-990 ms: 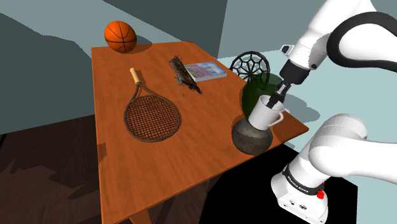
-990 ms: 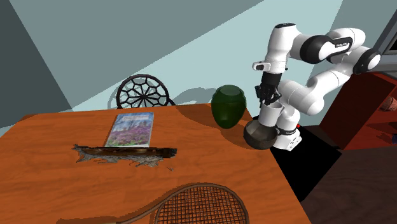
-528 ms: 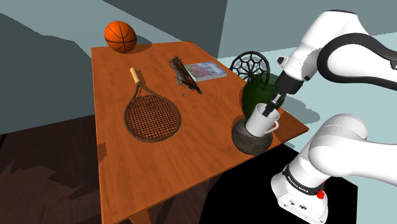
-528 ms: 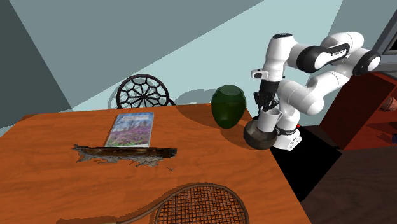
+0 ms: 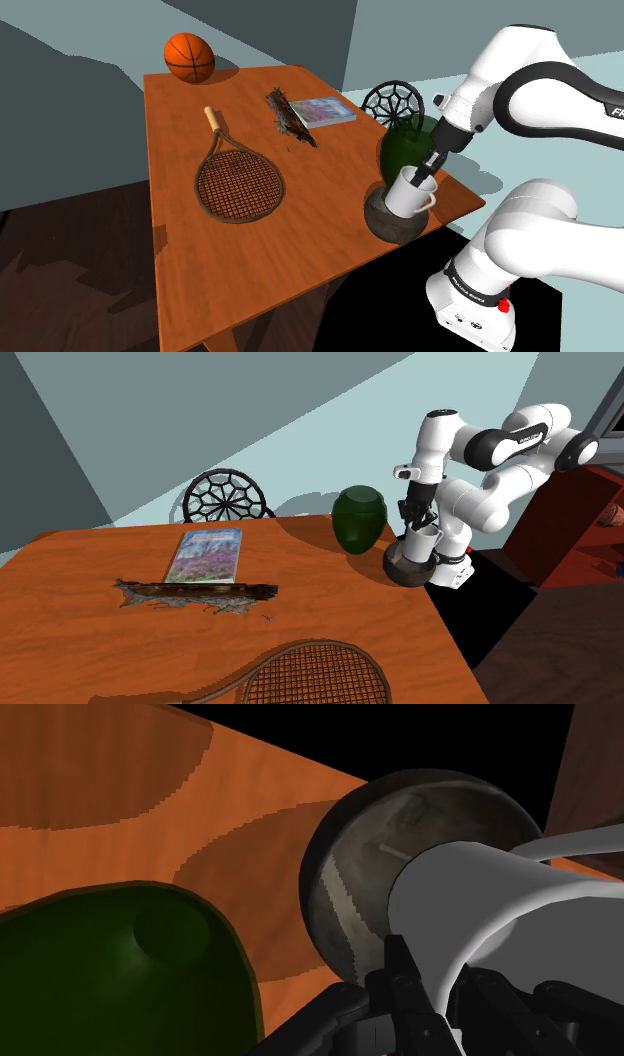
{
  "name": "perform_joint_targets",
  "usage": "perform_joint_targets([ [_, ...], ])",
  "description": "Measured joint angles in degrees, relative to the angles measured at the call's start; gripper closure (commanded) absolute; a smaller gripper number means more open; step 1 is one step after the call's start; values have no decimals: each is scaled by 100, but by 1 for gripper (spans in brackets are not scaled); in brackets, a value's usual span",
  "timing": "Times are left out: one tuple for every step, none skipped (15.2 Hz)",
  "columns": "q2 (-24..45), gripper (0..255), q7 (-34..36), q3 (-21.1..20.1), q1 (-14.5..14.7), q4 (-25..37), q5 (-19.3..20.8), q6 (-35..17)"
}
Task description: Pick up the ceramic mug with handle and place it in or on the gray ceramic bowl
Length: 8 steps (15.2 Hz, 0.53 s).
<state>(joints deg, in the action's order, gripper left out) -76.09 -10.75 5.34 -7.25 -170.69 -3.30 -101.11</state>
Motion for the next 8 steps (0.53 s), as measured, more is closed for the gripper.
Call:
perform_joint_targets([
  [-1,0,0,0,0,0,0,0],
  [-1,0,0,0,0,0,0,0],
  [-1,0,0,0,0,0,0,0],
  [-1,0,0,0,0,0,0,0],
  [-1,0,0,0,0,0,0,0],
  [-1,0,0,0,0,0,0,0],
  [-20,0,5,3,-3,96,3,109],
  [37,0,-21,38,-22,242,35,203],
])
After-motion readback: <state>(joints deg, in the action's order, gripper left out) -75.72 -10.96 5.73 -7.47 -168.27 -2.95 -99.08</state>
